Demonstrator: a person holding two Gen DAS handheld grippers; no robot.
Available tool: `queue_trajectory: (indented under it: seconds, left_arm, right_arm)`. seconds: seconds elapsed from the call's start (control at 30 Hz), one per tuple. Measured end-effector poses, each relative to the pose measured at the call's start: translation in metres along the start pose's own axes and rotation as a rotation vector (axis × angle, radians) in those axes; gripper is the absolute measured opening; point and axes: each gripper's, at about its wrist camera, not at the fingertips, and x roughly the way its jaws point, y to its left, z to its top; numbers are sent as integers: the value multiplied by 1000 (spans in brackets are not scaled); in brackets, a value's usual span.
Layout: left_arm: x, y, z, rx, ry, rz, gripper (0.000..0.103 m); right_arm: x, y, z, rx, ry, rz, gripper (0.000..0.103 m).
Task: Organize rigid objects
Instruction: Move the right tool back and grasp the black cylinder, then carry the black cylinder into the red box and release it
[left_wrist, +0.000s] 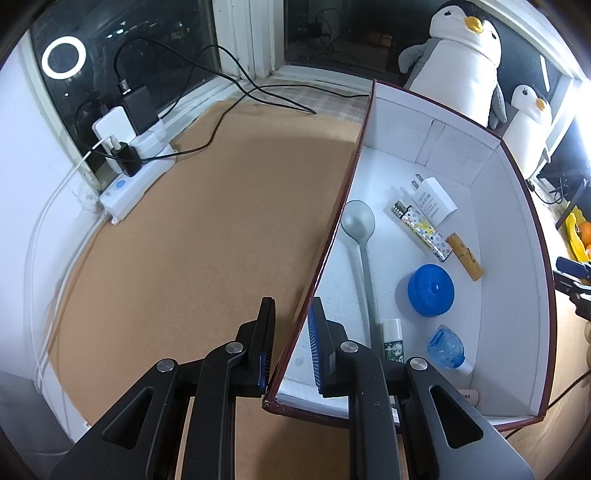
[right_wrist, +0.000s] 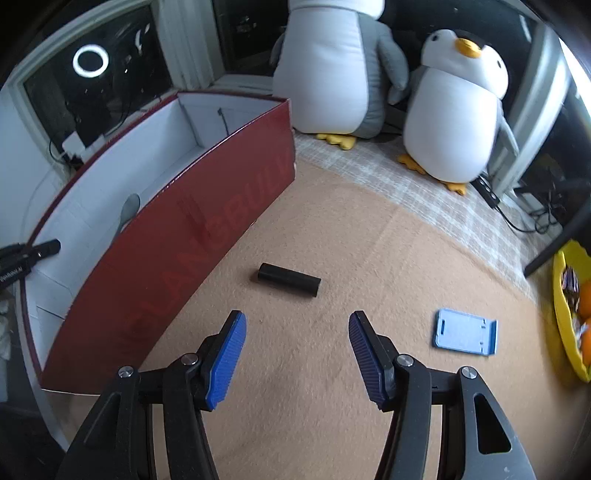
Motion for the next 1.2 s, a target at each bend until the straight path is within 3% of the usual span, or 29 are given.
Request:
queue_trajectory:
  seconds: [0.33, 0.7, 0.83, 1.0, 1.2]
  left_arm:
    - [1, 0, 1, -6, 7, 12, 17]
    - [2, 2, 0, -24, 12, 13, 17]
    - [2, 1, 1, -25, 13, 14, 17]
    - [3, 1, 1, -25, 16, 15, 17]
    - [4, -1, 1, -23, 16, 13, 17]
  right_arm:
    - [32, 13, 15, -160, 65, -12, 53]
    - [62, 28, 32, -303, 136, -20, 40]
    - [71, 26, 34, -300, 158, -13, 34]
    - [74, 20, 35, -257, 176, 29, 18]
    - [74, 15, 32, -199, 170, 60, 15]
